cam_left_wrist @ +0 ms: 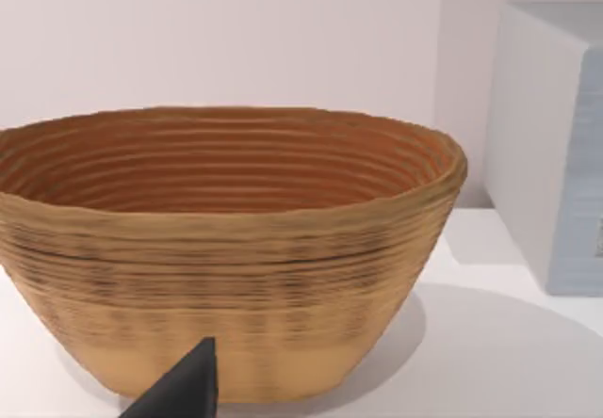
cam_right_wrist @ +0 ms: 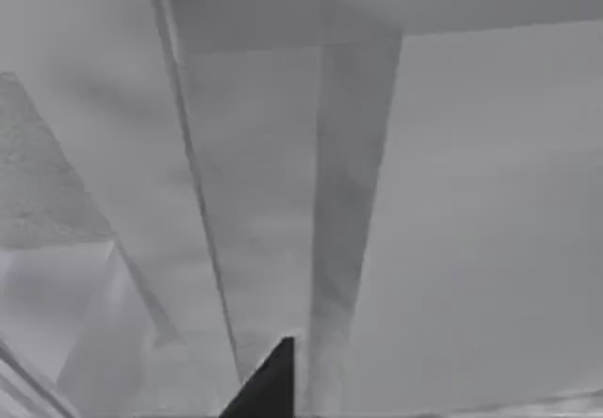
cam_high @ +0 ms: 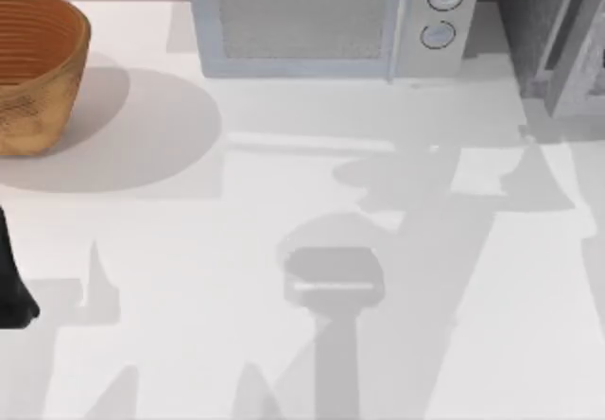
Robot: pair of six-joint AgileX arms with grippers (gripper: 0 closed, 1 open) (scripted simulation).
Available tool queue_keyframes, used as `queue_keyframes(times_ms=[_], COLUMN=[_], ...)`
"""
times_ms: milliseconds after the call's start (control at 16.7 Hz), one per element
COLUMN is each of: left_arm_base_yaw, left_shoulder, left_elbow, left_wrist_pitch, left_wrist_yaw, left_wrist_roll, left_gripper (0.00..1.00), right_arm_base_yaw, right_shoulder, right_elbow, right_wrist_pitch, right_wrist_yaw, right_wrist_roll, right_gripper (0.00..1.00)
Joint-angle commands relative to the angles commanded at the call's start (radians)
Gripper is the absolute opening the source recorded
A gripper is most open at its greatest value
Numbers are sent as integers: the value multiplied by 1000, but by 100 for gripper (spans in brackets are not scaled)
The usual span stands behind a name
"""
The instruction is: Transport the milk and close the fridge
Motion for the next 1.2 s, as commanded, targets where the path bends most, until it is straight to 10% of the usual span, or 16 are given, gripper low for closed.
queue_keyframes(times_ms=[1200], left_arm_base_yaw=[0], left_shoulder=[0], left_elbow=[0], left_wrist_pitch=[0], left_wrist_yaw=[0], left_wrist_roll=[0], left_gripper=[100], right_arm_base_yaw=[-6], right_shoulder=[362], right_elbow=[449], right_wrist_pitch=[-94], right_wrist_yaw=[15], right_wrist_roll=[1], right_gripper=[100])
